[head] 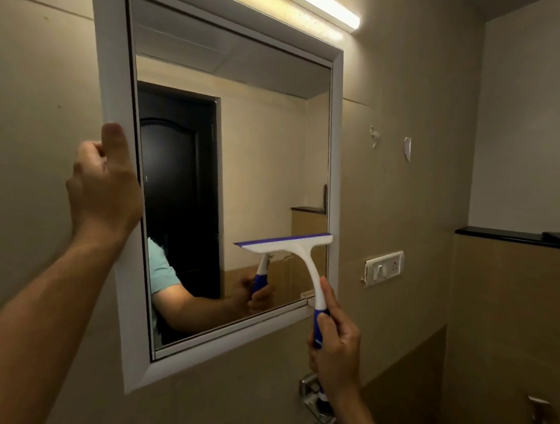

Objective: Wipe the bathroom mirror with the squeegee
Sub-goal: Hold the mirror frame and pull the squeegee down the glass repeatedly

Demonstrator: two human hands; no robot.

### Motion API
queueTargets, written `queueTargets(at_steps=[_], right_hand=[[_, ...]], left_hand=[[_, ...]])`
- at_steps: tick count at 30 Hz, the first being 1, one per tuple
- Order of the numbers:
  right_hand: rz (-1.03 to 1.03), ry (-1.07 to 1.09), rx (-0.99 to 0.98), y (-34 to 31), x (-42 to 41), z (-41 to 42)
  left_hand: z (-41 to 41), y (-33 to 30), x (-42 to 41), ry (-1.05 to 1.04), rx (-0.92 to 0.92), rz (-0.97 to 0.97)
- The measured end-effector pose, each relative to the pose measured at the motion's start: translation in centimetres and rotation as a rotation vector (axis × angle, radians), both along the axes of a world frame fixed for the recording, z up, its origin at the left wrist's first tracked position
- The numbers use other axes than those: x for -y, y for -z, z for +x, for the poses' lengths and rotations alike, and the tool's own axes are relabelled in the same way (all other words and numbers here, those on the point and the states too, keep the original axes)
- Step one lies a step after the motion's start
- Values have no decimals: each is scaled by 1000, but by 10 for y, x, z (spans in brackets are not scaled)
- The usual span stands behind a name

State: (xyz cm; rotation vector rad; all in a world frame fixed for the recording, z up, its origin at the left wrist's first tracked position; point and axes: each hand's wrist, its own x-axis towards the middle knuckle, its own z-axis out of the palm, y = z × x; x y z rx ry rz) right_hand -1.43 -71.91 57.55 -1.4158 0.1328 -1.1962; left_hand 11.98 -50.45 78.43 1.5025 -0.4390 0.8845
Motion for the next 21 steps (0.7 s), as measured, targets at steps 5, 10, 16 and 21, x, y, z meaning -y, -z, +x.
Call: queueTargets(at_steps=[5,10,16,21], right_hand=[[-50,8,46,-45,1,4],[-31,-1,33,-42,1,7],[32,37,-79,32,-7,-8],[17,64,-95,33,-8,-13]], left_hand=[[1,29,-4,-1,-52,20],[-4,35,-5,-17,-36,46],[-6,37,-2,-29,-31,46],[-6,37,0,-27,-20,40]])
